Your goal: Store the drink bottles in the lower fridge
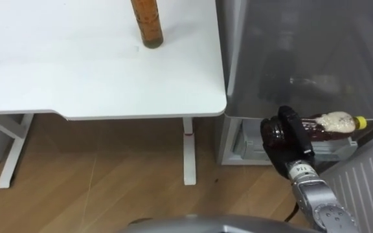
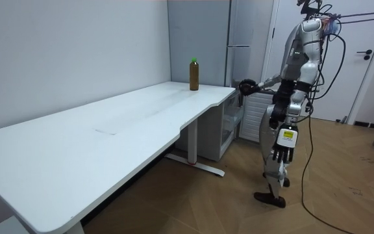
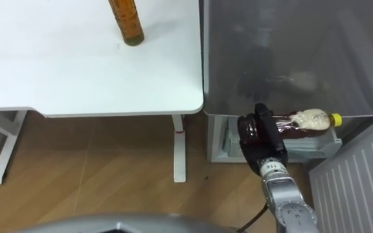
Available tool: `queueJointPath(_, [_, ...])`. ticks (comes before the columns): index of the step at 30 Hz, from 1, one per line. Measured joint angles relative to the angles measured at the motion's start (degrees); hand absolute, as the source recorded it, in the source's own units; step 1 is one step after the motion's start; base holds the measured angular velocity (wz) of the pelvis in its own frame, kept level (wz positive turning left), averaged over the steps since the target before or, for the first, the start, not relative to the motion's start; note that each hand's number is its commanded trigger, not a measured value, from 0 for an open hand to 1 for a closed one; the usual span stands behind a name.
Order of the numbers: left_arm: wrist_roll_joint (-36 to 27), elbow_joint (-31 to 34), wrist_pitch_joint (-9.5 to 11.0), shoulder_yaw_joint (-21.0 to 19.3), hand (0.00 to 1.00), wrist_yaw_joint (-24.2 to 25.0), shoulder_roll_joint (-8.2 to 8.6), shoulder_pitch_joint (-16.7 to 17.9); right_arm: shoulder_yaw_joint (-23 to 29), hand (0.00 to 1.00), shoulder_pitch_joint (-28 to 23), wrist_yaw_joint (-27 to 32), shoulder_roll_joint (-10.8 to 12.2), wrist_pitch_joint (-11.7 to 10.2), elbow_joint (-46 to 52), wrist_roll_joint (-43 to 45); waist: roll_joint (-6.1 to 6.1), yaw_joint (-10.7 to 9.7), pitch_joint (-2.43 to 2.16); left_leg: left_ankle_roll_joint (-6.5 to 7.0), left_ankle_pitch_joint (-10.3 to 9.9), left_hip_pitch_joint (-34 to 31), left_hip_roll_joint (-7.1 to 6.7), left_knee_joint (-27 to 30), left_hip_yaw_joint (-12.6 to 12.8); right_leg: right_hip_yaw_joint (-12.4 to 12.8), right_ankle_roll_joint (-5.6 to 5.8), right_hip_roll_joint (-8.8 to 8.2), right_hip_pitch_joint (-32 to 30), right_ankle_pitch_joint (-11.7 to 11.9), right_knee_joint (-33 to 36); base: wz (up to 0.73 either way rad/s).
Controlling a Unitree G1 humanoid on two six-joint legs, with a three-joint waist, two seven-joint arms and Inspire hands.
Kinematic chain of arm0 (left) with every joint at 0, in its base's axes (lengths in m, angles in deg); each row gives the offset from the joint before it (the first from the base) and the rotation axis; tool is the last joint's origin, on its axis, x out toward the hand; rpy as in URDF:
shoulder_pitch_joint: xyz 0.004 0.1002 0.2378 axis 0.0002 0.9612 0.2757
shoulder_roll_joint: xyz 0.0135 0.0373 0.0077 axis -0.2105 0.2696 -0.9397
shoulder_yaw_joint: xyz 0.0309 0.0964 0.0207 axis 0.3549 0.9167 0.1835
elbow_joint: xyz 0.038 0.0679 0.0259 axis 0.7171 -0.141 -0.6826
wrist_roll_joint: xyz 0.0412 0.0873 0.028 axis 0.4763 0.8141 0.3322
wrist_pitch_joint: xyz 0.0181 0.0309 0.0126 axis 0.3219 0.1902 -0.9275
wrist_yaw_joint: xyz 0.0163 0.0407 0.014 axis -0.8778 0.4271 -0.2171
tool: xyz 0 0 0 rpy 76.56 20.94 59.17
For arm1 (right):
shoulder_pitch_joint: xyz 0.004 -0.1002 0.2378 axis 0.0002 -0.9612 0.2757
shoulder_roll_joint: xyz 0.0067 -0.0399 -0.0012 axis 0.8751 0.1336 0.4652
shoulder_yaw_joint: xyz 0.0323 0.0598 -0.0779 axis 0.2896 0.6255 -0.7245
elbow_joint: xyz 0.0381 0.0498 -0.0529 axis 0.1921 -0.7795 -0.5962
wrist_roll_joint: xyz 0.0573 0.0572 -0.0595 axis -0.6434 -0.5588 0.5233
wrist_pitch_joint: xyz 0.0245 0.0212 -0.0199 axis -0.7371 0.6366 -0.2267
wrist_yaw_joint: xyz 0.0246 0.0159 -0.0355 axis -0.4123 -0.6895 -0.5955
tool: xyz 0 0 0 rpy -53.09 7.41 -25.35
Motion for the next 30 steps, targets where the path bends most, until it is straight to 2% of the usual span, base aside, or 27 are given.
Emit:
queueJointPath(6, [-0.04, 1.05, -0.41, 0.05, 0.0, -0.08, -0.01, 0.03, 0.25, 1.0, 0.96, 1.14, -0.02, 0.14, -0.82, -0.41, 0.04, -0.81, -0.06, 0.02, -0.01, -1.5, -0.5, 1.88, -0.11, -2.02, 0.26, -0.85, -0.23, -0.48, 0.54, 0.16])
queueJointPath(9, [0.05, 1.06, -0.4, 0.02, 0.0, 0.01, -0.1, -0.83, 1.31, 1.0, 4.84, 1.25, -0.05, 0.68, -5.37, -1.06, -0.12, -0.98, -0.09, 0.47, -0.28, -3.88, -0.64, 3.83, -0.2, -2.46, 0.22, -1.43, -2.85, -1.56, 3.75, 0.13])
queueJointPath(14, [0.61, 0.96, 0.02, -0.62, 0.0, 0.61, -0.39, -3.85, 2.16, 1.0, 10.98, 0.14, -0.06, 0.83, -11.84, -0.92, -0.48, -1.62, 0.29, 1.06, -0.78, -10.23, -0.45, 9.48, -0.73, -2.73, -0.03, -2.14, -8.33, -2.8, 8.86, 0.1])
queueJointPath(16, [0.62, 1.0, 0.67, -0.41, 0.0, 0.58, -0.71, -5.74, 3.66, 1.0, 15.37, -0.1, -0.08, 0.83, -17.09, -0.68, -0.35, -1.53, 0.43, 1.38, -1.96, -14.2, -0.08, 13.14, -1.11, -3.01, -0.1, -2.37, -12.57, -4.04, 13.09, 0.15])
queueJointPath(17, [0.61, 0.98, 0.71, -0.39, 0.0, 0.57, -0.83, -6.22, 4.0, 1.0, 16.5, -0.1, -0.09, 0.87, -18.4, -0.81, -0.41, -1.61, 0.47, 1.45, -2.19, -15.47, -0.12, 13.95, -1.36, -3.44, -0.1, -2.67, -13.7, -4.38, 14.27, 0.16])
queueJointPath(19, [0.57, 0.91, 1.04, -0.28, 0.0, 0.27, -1.19, -8.65, 6.16, 1.0, 22.09, -0.15, -0.33, 1.09, -24.97, -1.23, -0.35, -1.42, 0.51, 1.81, -2.46, -20.7, -0.4, 16.88, -1.83, -3.57, 0.0, -3.44, -19.26, -5.22, 18.65, 0.14])
queueJointPath(22, [0.56, 0.59, 1.33, 0.87, 0.0, -0.54, -1.72, -10.42, 8.2, 1.0, 28.43, -0.14, -0.54, 1.08, -32.77, -1.6, -0.59, -1.07, 1.15, 2.24, -2.05, -26.29, -0.69, 19.47, -2.14, -3.38, 0.01, -4.04, -25.12, -5.1, 21.95, 0.03])
queueJointPath(24, [0.56, 0.52, 1.58, 1.41, 0.0, -0.65, -1.97, -11.6, 9.73, 1.0, 31.18, -0.38, -1.05, 1.0, -37.07, -2.08, -0.79, 0.17, 1.4, 2.48, -1.87, -29.79, -0.7, 21.03, -2.01, -3.02, -0.29, -4.35, -29.03, -4.97, 24.12, -0.04])
queueJointPath(26, [0.16, 0.57, 1.81, 1.9, 0.0, -0.65, -2.13, -12.25, 11.33, 1.0, 33.28, -0.61, -1.57, 1.07, -40.07, -2.16, -1.04, 1.57, 1.5, 2.73, -1.69, -33.34, -0.87, 22.37, -1.44, -2.19, -0.57, -4.96, -33.26, -5.11, 26.67, -0.11])
queueJointPath(27, [-0.11, 0.49, 1.79, 1.91, 0.0, -0.64, -2.17, -12.55, 12.57, 1.0, 34.5, -0.62, -2.03, 1.29, -41.26, -2.1, -0.98, 1.66, 1.52, 2.93, -1.47, -35.72, -0.99, 23.06, -1.28, -1.86, -0.61, -5.44, -35.9, -5.25, 28.18, 0.0])
queueJointPath(28, [-0.11, 0.47, 1.76, 1.91, 0.0, -0.64, -2.37, -12.79, 13.11, 1.0, 35.38, -0.61, -2.66, 1.3, -41.9, -1.94, -1.02, 1.7, 1.56, 3.1, -0.94, -37.54, -1.71, 23.1, -1.25, -1.72, -0.55, -6.1, -38.18, -5.39, 29.27, 0.09])
queueJointPath(29, [-0.19, 0.46, 1.75, 1.91, 0.0, -0.65, -2.53, -12.95, 13.1, 1.0, 35.93, -0.62, -3.08, 1.31, -42.32, -1.97, -1.07, 1.76, 1.59, 3.16, -0.67, -38.37, -1.69, 23.15, -1.21, -1.64, -0.54, -6.32, -39.17, -5.42, 29.72, 0.09])
queueJointPath(30, [-0.2, 0.48, 1.8, 1.91, 0.0, -0.67, -2.97, -13.26, 13.31, 1.0, 37.32, -0.6, -3.8, 1.31, -43.36, -2.06, -1.3, 2.04, 1.81, 3.27, -0.25, -39.85, -1.72, 23.39, -0.76, -1.27, -0.61, -6.66, -41.1, -5.46, 30.7, 0.0])
